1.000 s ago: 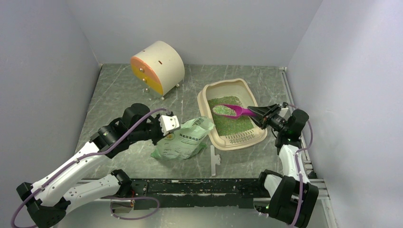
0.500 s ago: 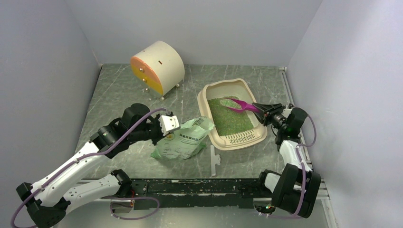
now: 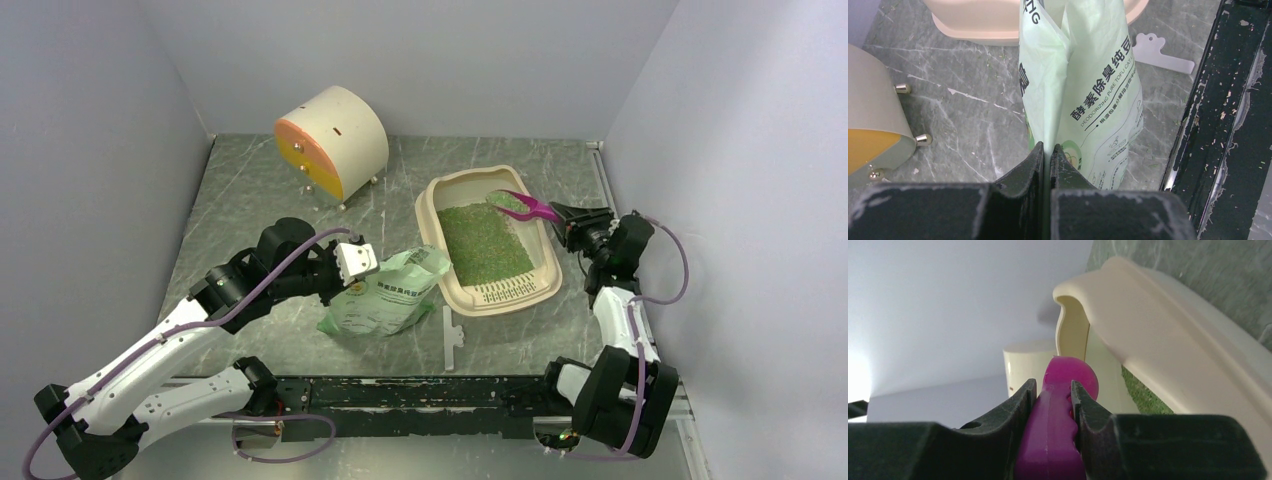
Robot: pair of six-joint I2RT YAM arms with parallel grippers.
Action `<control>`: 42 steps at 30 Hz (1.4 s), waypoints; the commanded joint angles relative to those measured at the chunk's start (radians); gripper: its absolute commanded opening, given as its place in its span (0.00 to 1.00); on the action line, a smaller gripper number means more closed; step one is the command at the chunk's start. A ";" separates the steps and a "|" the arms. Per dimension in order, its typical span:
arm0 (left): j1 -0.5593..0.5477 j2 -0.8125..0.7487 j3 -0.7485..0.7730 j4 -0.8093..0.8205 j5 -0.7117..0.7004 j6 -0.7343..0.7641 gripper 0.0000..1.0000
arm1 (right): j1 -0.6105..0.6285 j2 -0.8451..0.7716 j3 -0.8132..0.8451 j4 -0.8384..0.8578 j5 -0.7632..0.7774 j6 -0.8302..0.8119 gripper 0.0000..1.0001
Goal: Fill the litter box with clean litter
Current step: Pour the cat litter into the litter box.
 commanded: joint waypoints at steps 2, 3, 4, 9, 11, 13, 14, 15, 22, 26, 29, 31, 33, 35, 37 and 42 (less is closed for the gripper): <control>0.006 -0.021 0.082 0.062 -0.002 -0.010 0.05 | 0.009 -0.010 0.080 -0.048 0.129 -0.062 0.00; 0.006 -0.020 0.083 0.064 -0.002 -0.011 0.05 | 0.017 -0.003 0.098 -0.060 0.142 -0.076 0.00; 0.005 -0.020 0.084 0.065 0.000 -0.013 0.05 | 0.027 0.002 0.114 -0.074 0.159 -0.089 0.00; 0.006 -0.016 0.083 0.073 0.006 -0.021 0.05 | 0.092 0.035 0.158 -0.088 0.255 -0.103 0.00; 0.005 -0.013 0.085 0.071 0.007 -0.022 0.05 | 0.108 0.047 0.161 -0.072 0.279 -0.084 0.00; 0.007 -0.013 0.089 0.065 0.005 -0.020 0.05 | 0.126 0.050 0.162 -0.064 0.314 -0.076 0.00; 0.005 -0.014 0.090 0.062 0.002 -0.021 0.05 | 0.136 0.048 0.165 -0.069 0.337 -0.077 0.00; 0.006 -0.016 0.090 0.061 0.001 -0.020 0.05 | 0.146 0.046 0.167 -0.077 0.366 -0.081 0.00; 0.006 -0.025 0.076 0.068 0.000 -0.030 0.05 | 0.195 0.024 0.173 -0.117 0.506 -0.108 0.00; 0.005 -0.029 0.067 0.076 0.000 -0.037 0.05 | 0.204 0.008 0.176 -0.138 0.548 -0.124 0.00; 0.005 -0.030 0.065 0.073 -0.001 -0.034 0.05 | 0.212 -0.017 0.180 -0.160 0.579 -0.140 0.00; 0.006 -0.029 0.064 0.073 0.000 -0.033 0.05 | 0.224 -0.039 0.183 -0.180 0.624 -0.159 0.00; 0.006 -0.030 0.063 0.073 0.001 -0.034 0.05 | 0.233 -0.059 0.182 -0.201 0.651 -0.173 0.00; 0.006 -0.030 0.061 0.075 0.003 -0.036 0.05 | 0.236 -0.069 0.181 -0.212 0.660 -0.188 0.00; 0.007 -0.033 0.059 0.076 0.004 -0.040 0.05 | 0.238 -0.073 0.180 -0.221 0.662 -0.193 0.00; 0.006 -0.041 0.057 0.073 0.000 -0.043 0.05 | 0.245 -0.085 0.177 -0.224 0.680 -0.195 0.00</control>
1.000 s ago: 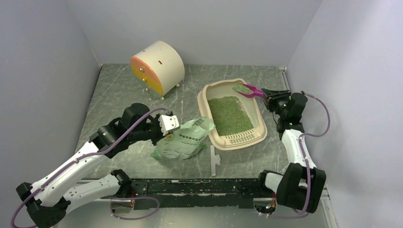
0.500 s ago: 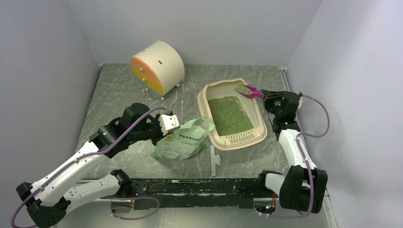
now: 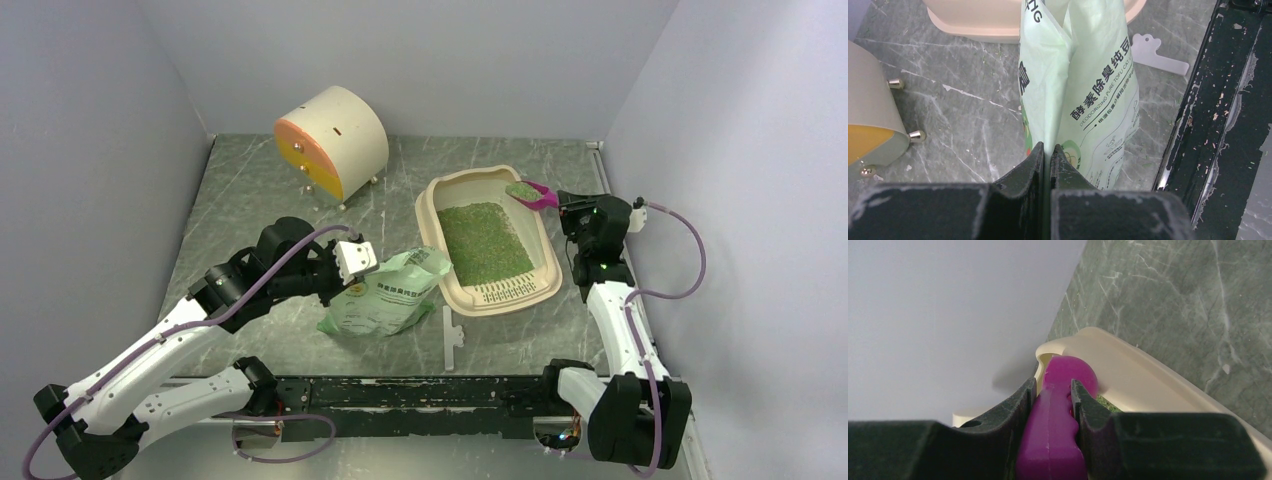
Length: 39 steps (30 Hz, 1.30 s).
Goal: Fill the litter box with clean litter
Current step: Pour the cat litter into the litter box.
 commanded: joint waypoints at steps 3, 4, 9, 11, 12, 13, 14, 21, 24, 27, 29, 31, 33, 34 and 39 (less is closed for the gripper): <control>0.005 -0.048 0.044 0.091 -0.001 -0.014 0.05 | 0.019 0.002 0.055 0.003 0.066 -0.031 0.00; 0.005 -0.048 0.044 0.091 0.000 -0.014 0.05 | 0.025 0.012 0.065 0.003 0.068 -0.034 0.00; 0.005 -0.046 0.043 0.088 -0.001 -0.019 0.05 | 0.046 0.037 0.098 -0.002 0.093 -0.051 0.00; 0.006 -0.048 0.043 0.088 -0.002 -0.020 0.05 | 0.052 0.025 0.098 -0.017 0.108 -0.062 0.00; 0.006 -0.050 0.042 0.087 -0.002 -0.021 0.05 | 0.053 0.014 0.095 -0.025 0.115 -0.068 0.00; 0.005 -0.051 0.040 0.087 -0.003 -0.020 0.05 | 0.053 -0.001 0.090 -0.035 0.120 -0.072 0.00; 0.005 -0.052 0.039 0.087 -0.003 -0.020 0.05 | 0.053 -0.015 0.088 -0.046 0.129 -0.078 0.00; 0.005 -0.049 0.037 0.088 0.002 -0.018 0.05 | 0.054 -0.129 0.054 -0.145 0.178 -0.115 0.00; 0.006 -0.049 0.036 0.090 0.003 -0.017 0.05 | 0.054 -0.175 0.043 -0.186 0.184 -0.124 0.00; 0.006 -0.051 0.034 0.091 0.007 -0.016 0.05 | 0.053 -0.224 0.028 -0.227 0.190 -0.135 0.00; 0.005 -0.051 0.033 0.090 0.007 -0.016 0.05 | 0.053 -0.257 0.024 -0.276 0.191 -0.142 0.00; 0.006 -0.051 0.029 0.092 0.009 -0.016 0.05 | 0.054 -0.299 0.014 -0.306 0.194 -0.149 0.00; 0.006 -0.051 0.027 0.094 0.012 -0.014 0.05 | 0.053 -0.341 0.007 -0.343 0.189 -0.158 0.00; 0.005 -0.050 0.027 0.094 0.013 -0.014 0.05 | 0.053 -0.360 0.007 -0.365 0.192 -0.166 0.00; 0.005 -0.046 0.028 0.099 0.018 -0.014 0.05 | 0.053 -0.465 0.008 -0.490 0.184 -0.195 0.00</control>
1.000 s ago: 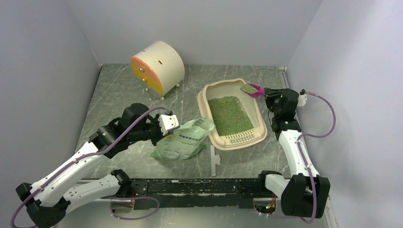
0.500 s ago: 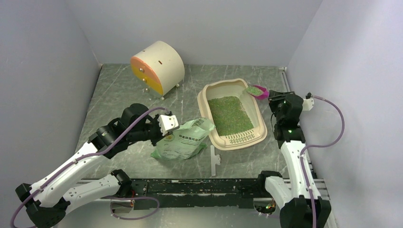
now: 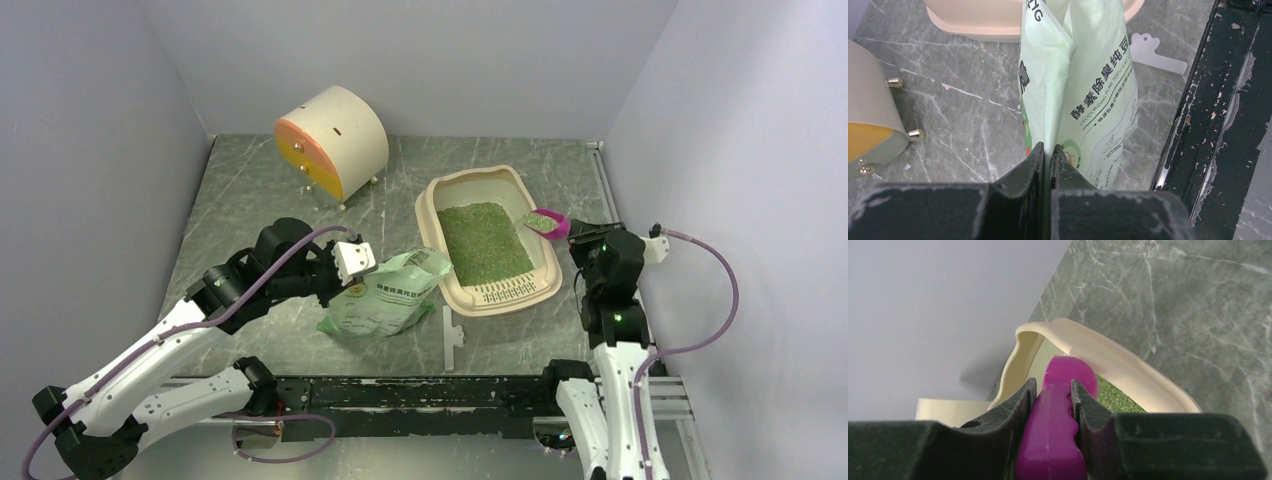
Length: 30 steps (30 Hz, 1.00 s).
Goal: Fill the litter box with clean litter
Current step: Pour the cat litter into the litter box.
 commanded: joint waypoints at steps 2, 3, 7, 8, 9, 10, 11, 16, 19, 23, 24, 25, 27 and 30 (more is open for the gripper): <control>0.005 -0.037 0.027 0.107 0.017 -0.009 0.05 | 0.006 -0.114 0.005 -0.147 0.014 -0.051 0.00; 0.006 -0.037 0.026 0.107 0.017 -0.009 0.05 | 0.006 -0.131 0.010 -0.175 0.007 -0.057 0.00; 0.006 -0.038 0.026 0.112 0.018 -0.010 0.05 | 0.006 -0.193 0.026 -0.258 -0.068 -0.089 0.00; 0.006 -0.039 0.025 0.114 0.018 -0.009 0.05 | 0.006 -0.203 0.028 -0.277 -0.096 -0.099 0.00; 0.005 -0.038 0.024 0.114 0.020 -0.009 0.05 | 0.006 -0.209 0.035 -0.298 -0.121 -0.109 0.00; 0.006 -0.037 0.024 0.114 0.020 -0.007 0.05 | 0.006 -0.213 0.038 -0.315 -0.156 -0.121 0.00; 0.005 -0.037 0.024 0.114 0.020 -0.007 0.05 | 0.005 -0.213 0.040 -0.321 -0.203 -0.141 0.00; 0.006 -0.037 0.014 0.123 0.027 -0.012 0.05 | 0.005 -0.157 0.041 -0.301 -0.408 -0.217 0.00; 0.005 -0.038 0.002 0.135 0.031 -0.018 0.05 | 0.006 -0.099 0.028 -0.227 -0.464 -0.214 0.00; 0.006 -0.037 0.007 0.133 0.027 -0.026 0.05 | 0.008 0.009 0.015 -0.072 -0.467 -0.211 0.00; 0.005 -0.039 0.010 0.129 0.025 -0.027 0.05 | 0.010 0.044 0.024 -0.032 -0.450 -0.223 0.00; 0.006 -0.039 0.013 0.124 0.022 -0.027 0.05 | 0.016 0.087 0.035 -0.003 -0.437 -0.237 0.00; 0.006 -0.043 0.015 0.120 0.017 -0.028 0.05 | 0.043 0.183 0.079 0.033 -0.404 -0.280 0.00; 0.005 -0.049 0.013 0.120 0.012 -0.031 0.05 | 0.191 0.335 0.169 0.080 -0.257 -0.370 0.00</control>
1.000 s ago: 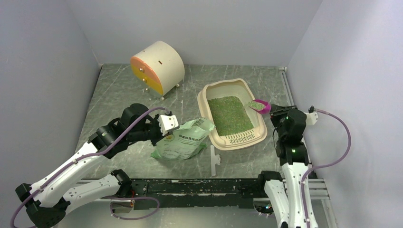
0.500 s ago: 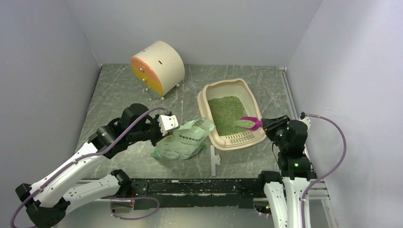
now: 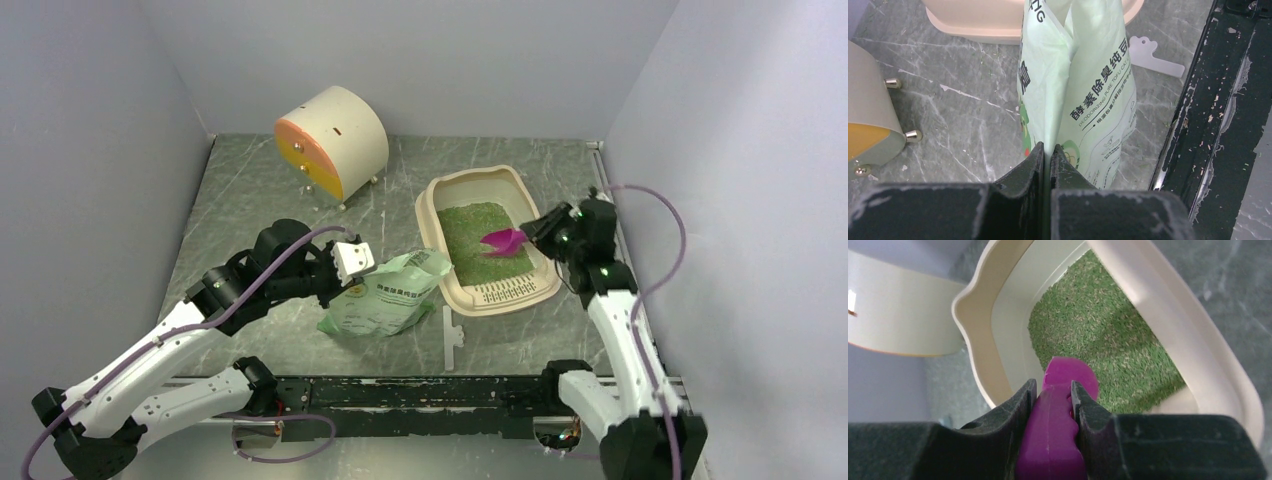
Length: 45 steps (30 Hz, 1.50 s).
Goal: Fill the litter box with clean litter
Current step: 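Pour the cat litter into the litter box, then scoop the cat litter from the cat litter bag.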
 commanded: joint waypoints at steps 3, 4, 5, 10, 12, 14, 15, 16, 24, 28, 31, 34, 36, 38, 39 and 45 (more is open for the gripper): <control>0.005 -0.036 0.028 0.104 0.005 -0.022 0.05 | 0.272 0.296 0.197 0.173 0.256 -0.199 0.00; 0.006 -0.032 0.033 0.099 0.003 -0.024 0.05 | 0.304 0.335 0.223 0.175 0.280 -0.218 0.00; 0.005 -0.029 0.036 0.094 0.001 -0.024 0.05 | 0.343 0.369 0.242 0.185 0.304 -0.234 0.00; 0.005 -0.028 0.042 0.087 -0.010 -0.016 0.05 | 0.414 0.493 0.264 0.266 0.374 -0.292 0.00; 0.006 -0.025 0.044 0.084 -0.011 -0.015 0.05 | 0.419 0.541 0.262 0.315 0.367 -0.311 0.00; 0.006 -0.022 0.046 0.082 -0.012 -0.015 0.05 | 0.418 0.590 0.273 0.339 0.371 -0.335 0.00; 0.006 -0.018 0.048 0.081 -0.014 -0.015 0.05 | 0.417 0.614 0.283 0.342 0.399 -0.349 0.00; 0.005 -0.016 0.051 0.079 -0.015 -0.016 0.05 | 0.418 0.635 0.295 0.345 0.425 -0.362 0.00; 0.005 -0.004 0.054 0.084 -0.012 -0.018 0.05 | 0.401 0.742 0.454 0.287 0.557 -0.478 0.00; 0.005 0.005 0.060 0.081 -0.010 -0.015 0.05 | 0.400 0.714 0.492 0.258 0.542 -0.480 0.00; 0.006 0.000 0.059 0.082 -0.012 -0.012 0.05 | 0.400 0.666 0.535 0.181 0.541 -0.462 0.00; 0.005 -0.004 0.055 0.085 -0.008 -0.012 0.05 | 0.399 0.597 0.580 0.072 0.484 -0.443 0.00; 0.006 -0.004 0.055 0.085 -0.007 -0.012 0.05 | 0.396 0.538 0.593 0.001 0.438 -0.423 0.00; 0.005 -0.004 0.051 0.089 -0.003 -0.012 0.05 | 0.381 0.483 0.605 -0.064 0.390 -0.389 0.00; 0.006 -0.004 0.052 0.091 0.000 -0.012 0.05 | 0.370 0.458 0.616 -0.096 0.356 -0.375 0.00; 0.005 -0.011 0.058 0.084 0.004 -0.010 0.05 | 0.339 0.326 0.696 -0.261 0.199 -0.316 0.00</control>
